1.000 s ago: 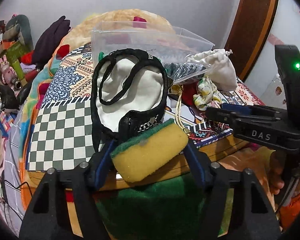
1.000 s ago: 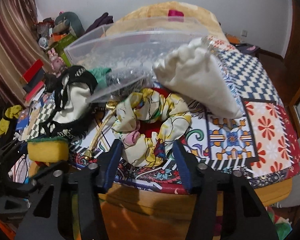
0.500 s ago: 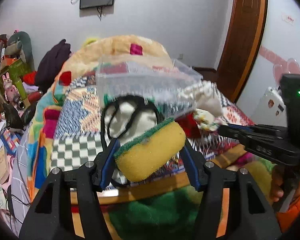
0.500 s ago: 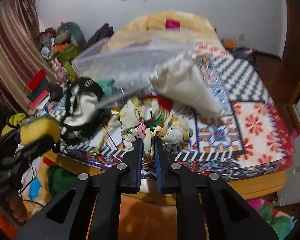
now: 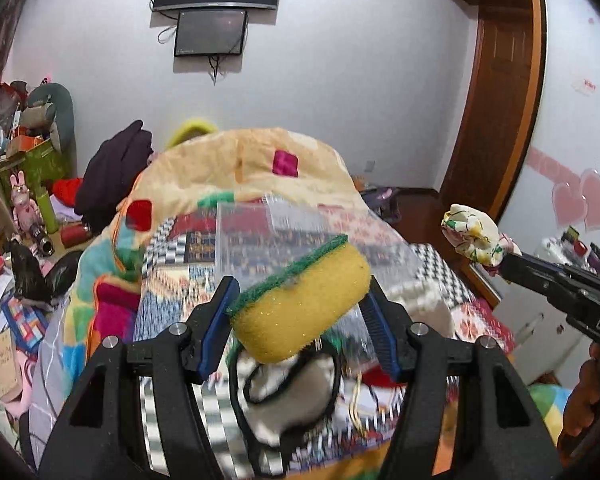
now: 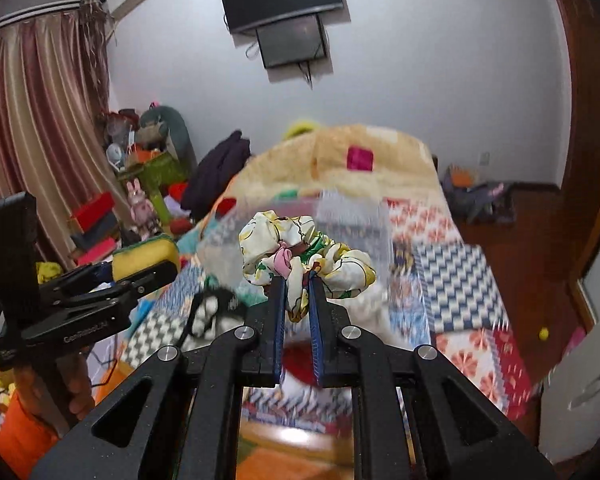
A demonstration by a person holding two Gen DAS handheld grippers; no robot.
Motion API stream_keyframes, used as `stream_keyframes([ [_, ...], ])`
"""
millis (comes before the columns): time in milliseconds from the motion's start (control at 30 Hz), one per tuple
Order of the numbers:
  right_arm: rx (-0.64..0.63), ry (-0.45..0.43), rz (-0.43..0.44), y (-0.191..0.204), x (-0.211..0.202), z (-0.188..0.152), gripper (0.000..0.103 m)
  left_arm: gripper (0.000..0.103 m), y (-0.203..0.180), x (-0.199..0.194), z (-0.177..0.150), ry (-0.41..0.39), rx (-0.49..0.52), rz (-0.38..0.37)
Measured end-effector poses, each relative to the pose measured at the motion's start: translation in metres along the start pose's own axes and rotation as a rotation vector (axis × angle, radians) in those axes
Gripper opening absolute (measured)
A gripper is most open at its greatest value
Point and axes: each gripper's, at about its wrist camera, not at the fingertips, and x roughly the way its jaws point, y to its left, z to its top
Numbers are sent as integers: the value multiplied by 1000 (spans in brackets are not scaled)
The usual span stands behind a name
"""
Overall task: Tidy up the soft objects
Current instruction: 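Carry the sponge and scrunchie over the clear box while both tools open to drop them, then lift both open tools away from the clear box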
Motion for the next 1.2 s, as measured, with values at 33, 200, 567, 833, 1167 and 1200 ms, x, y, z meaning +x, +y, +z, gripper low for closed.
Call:
stream_keyframes([
  [33, -5, -8, -4, 0, 6, 5, 10, 61, 2, 4, 4, -1, -2, -2],
  [200, -21, -4, -24, 0, 32, 20, 10, 61, 9, 32, 26, 21, -7, -10],
  [567, 7, 111, -47, -19, 114, 34, 10, 61, 14, 119, 45, 158, 0, -27],
  [833, 23, 215, -41, -26, 152, 26, 11, 61, 8, 171, 37, 283, 46, -19],
  [1167, 28, 287, -4, -32, 155, 21, 29, 74, -2, 173, 35, 303, 112, 0],
  [1200, 31, 278, -8, -33, 153, 22, 30, 74, -2, 169, 36, 298, 106, -7],
])
